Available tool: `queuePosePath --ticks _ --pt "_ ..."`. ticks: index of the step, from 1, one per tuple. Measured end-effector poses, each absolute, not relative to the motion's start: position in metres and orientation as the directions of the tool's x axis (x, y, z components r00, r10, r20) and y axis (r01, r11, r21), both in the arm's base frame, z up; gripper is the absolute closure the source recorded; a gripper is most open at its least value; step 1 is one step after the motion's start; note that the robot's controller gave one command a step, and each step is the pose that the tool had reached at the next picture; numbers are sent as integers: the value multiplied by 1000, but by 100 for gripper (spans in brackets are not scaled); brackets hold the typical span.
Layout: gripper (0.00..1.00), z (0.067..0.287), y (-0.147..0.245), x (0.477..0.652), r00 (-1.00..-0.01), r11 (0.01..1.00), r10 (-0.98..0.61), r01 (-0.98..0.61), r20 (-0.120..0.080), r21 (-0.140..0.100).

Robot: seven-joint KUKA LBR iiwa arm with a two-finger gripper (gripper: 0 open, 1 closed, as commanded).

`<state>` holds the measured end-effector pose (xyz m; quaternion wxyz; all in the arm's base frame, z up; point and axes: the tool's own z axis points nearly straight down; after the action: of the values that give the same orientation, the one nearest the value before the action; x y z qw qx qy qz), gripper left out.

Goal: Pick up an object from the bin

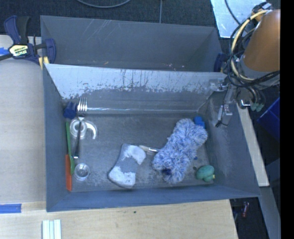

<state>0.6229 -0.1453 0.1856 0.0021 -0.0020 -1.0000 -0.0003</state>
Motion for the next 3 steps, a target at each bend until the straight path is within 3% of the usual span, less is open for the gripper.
queuePosePath --ticks 1,2,3 --pt "0 191 -145 625 -1000 1000 0 0 -4 -1" --pt "0 67 -130 619 -979 979 -202 -202 -1 0" --pt "0 143 -123 622 -944 944 -330 -330 -12 -7"
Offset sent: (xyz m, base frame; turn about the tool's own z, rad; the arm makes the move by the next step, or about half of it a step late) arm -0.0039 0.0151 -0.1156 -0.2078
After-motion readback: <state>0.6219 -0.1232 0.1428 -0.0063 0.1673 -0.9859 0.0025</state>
